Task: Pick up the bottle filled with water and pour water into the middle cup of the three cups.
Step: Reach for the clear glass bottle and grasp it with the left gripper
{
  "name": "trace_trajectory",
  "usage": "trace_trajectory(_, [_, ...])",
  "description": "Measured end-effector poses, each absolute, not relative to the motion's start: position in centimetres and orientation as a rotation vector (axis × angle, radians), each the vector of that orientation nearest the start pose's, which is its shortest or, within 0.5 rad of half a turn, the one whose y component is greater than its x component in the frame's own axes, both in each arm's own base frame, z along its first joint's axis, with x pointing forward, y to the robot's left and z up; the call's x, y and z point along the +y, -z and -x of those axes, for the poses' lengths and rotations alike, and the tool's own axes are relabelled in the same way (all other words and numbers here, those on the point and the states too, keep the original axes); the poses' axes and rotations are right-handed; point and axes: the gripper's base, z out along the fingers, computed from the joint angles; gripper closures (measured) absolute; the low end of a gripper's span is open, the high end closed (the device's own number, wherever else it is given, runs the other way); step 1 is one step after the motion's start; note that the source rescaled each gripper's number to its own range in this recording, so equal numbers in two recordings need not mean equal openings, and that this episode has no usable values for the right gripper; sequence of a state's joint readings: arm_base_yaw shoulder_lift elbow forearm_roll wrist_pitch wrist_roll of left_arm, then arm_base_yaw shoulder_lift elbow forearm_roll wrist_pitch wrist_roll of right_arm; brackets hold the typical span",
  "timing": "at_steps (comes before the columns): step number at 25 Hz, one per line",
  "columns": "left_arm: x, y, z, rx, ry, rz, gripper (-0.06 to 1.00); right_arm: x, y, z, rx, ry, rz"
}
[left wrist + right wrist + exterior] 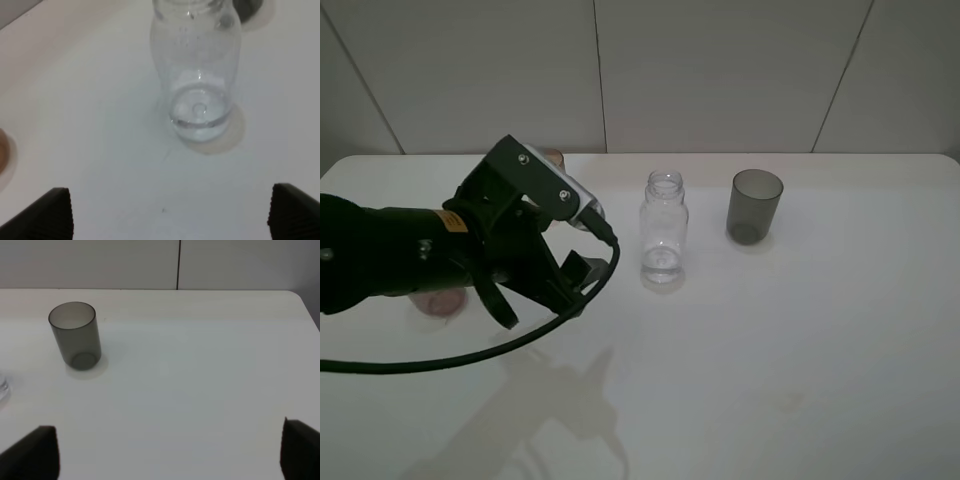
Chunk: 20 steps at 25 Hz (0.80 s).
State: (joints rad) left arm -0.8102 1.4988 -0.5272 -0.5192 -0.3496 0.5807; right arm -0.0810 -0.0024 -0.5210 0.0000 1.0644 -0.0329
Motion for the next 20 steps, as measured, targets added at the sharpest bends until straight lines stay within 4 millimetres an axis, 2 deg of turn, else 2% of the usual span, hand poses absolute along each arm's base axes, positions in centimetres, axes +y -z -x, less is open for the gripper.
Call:
trace_trajectory(6, [-19.4, -17.9, -19.7, 1.936, 0.386, -0.778, -0.06, 0.1, -28.3, 0.8, 2.025, 0.072, -0.049])
trace_trajectory(13, [-20.6, -14.5, -20.5, 1.919, 0.414, -0.792, -0.06, 0.1, -28.3, 0.8, 2.025, 0.072, -0.049])
trace_trajectory(20, [-21.6, -12.3, -21.4, 1.771, 0.435, -0.78, -0.06, 0.1, -28.3, 0.8, 2.025, 0.072, -0.049])
